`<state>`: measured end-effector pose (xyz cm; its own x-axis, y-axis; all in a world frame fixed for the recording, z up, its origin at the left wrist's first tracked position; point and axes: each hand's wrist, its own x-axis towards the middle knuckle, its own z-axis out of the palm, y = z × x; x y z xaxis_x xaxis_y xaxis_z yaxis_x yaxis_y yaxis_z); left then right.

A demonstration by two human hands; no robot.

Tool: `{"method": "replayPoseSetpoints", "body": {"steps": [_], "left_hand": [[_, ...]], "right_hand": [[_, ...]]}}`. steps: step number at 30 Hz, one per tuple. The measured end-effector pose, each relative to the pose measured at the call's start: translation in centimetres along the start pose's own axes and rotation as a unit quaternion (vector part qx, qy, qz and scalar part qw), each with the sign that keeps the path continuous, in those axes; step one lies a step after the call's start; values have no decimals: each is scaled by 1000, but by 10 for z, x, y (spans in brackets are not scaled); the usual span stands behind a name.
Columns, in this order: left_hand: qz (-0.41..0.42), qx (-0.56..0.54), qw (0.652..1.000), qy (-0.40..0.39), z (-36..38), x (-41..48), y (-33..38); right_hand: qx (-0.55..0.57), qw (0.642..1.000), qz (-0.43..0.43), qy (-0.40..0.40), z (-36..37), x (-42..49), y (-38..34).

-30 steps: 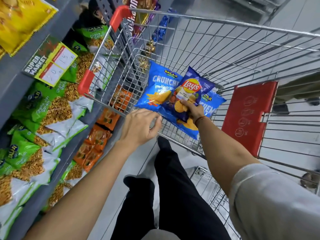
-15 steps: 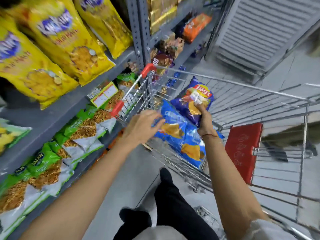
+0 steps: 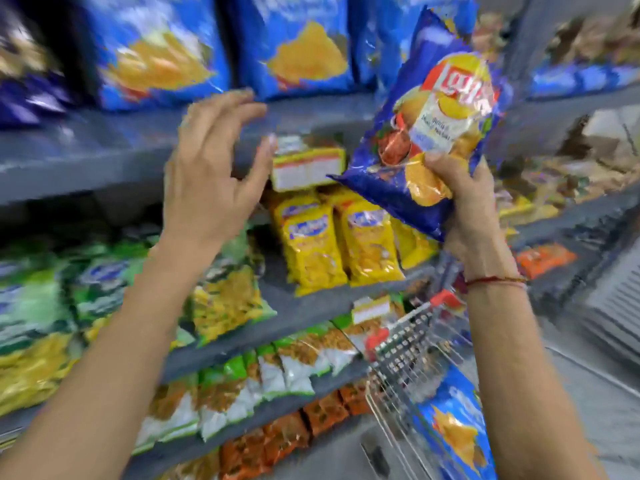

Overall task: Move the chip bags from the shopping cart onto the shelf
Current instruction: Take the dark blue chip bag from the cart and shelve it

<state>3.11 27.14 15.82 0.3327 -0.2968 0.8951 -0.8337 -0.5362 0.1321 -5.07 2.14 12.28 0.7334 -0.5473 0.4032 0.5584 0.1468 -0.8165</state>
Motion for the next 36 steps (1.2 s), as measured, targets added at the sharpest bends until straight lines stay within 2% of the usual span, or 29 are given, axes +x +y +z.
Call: {"method": "replayPoseSetpoints", "body": {"steps": [7, 12, 14, 18, 21, 30, 36], "left_hand": [[-90, 180, 979, 39, -113, 1, -91], [-138, 246, 959, 25, -161, -21, -126], [-171, 260, 950, 7, -171, -30, -137], [-253, 270, 925, -87, -182, -41, -155], [-248, 281, 920, -112, -184, -45, -158], [-224, 295, 923, -107, -182, -58, -161], [-221, 294, 925, -89, -179, -63, -165]], "right_hand": [[23, 987, -37, -156, 165, 26, -10], [3, 969, -32, -245, 264, 32, 1], [-20, 963, -38, -267, 297, 32, 7], [-51, 948, -27, -312, 350, 31, 25], [-71, 935, -36, -347, 379, 29, 44], [-133, 905, 2, -404, 413, 32, 82], [-175, 910, 32, -374, 412, 34, 87]]}}
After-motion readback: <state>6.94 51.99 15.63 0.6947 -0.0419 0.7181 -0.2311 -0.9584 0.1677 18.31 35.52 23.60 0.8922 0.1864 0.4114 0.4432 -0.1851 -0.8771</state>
